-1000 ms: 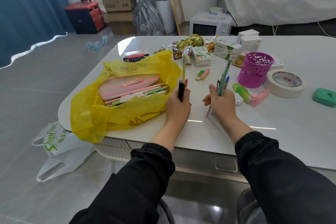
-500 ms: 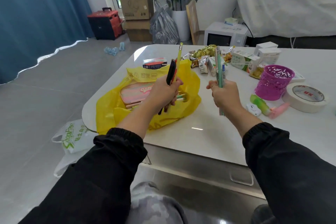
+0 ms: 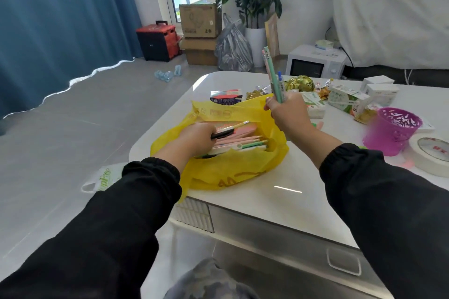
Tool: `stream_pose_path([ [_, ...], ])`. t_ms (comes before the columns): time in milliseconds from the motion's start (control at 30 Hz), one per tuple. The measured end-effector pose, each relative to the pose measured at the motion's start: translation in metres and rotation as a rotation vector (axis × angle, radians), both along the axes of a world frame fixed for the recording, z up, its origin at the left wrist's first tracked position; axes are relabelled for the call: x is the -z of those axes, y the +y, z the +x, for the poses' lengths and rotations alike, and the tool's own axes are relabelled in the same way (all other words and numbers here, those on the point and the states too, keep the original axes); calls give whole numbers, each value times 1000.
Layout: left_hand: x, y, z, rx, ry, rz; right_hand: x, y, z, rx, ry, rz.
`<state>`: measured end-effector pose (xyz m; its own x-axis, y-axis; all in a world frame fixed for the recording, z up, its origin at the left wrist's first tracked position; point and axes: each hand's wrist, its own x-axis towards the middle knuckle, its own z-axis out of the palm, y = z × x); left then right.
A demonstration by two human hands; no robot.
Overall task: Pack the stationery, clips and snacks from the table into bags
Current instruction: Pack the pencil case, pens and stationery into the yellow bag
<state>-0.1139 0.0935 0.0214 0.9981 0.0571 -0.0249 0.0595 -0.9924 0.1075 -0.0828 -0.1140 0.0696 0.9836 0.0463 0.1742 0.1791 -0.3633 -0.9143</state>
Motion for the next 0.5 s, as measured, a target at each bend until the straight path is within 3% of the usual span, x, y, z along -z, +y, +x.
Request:
stream_pose_path([
  [200,7,-11,11,39,-52,83,-6,13,5,-160,184,40],
  [500,17,20,-9,144,-66,-98,-6,46,17,-238,143,-197],
])
